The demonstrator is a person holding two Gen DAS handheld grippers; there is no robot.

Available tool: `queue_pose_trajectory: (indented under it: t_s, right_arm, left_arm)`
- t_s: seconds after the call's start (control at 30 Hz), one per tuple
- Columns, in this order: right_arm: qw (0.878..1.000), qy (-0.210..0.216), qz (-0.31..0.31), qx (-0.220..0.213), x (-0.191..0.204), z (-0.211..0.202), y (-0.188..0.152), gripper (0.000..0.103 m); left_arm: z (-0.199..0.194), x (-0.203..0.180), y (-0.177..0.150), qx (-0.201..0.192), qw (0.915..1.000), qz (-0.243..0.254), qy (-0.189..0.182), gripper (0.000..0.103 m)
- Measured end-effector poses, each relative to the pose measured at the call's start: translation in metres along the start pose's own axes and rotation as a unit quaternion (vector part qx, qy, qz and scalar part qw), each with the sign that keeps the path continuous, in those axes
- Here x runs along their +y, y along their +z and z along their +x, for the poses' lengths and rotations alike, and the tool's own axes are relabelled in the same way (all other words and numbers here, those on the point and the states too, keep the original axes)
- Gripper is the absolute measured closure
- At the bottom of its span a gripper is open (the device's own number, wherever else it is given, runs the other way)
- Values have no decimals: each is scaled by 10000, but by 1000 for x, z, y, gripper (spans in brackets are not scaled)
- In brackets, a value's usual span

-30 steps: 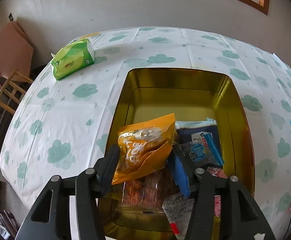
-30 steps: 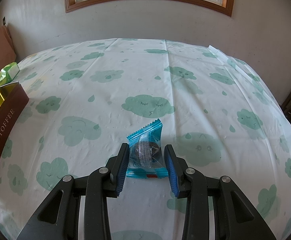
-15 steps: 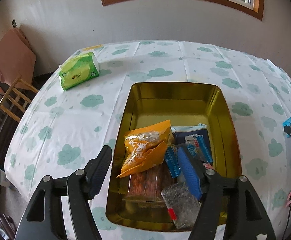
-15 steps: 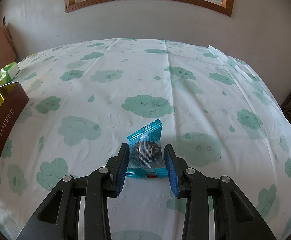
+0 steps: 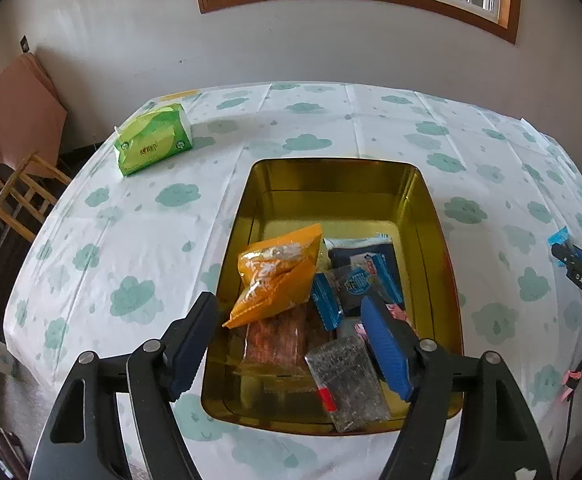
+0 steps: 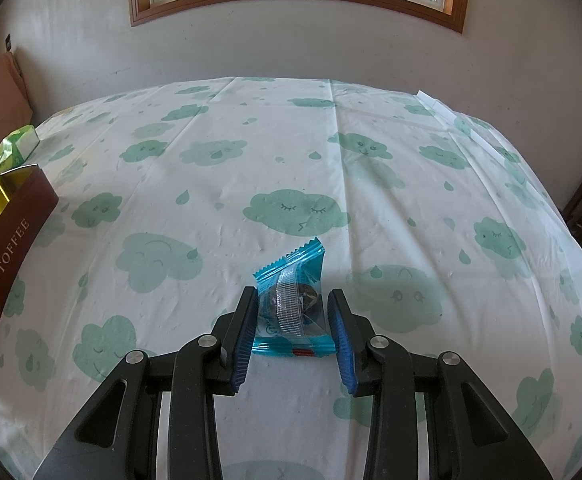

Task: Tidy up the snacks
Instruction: 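Lift the open left tool back from the tin, then carry the teal-wrapped candy into the gold tin and open the right tool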

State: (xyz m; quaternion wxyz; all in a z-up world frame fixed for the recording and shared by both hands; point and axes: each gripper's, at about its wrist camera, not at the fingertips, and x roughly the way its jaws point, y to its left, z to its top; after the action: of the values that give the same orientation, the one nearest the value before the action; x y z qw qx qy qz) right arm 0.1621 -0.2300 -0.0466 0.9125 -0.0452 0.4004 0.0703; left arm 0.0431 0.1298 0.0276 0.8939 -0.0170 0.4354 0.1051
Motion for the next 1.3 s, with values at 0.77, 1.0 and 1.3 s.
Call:
queue_pose_trajectory:
  t_s: [0.77,1.0,1.3]
  right_arm:
    - [9999,-17,24,120,13,-8,-3,72]
    - [9999,55,-60,84,31,-18,-4,72]
    - [9989,383,-285,12,70,-38,-1,72]
  left_arm:
    - [1,5,-12,149,9998,-92,-64,28]
    - [-3,12,-15,107,9998,-167,-63,28]
    - [-4,23,-19,100,9995,-291,-61,28]
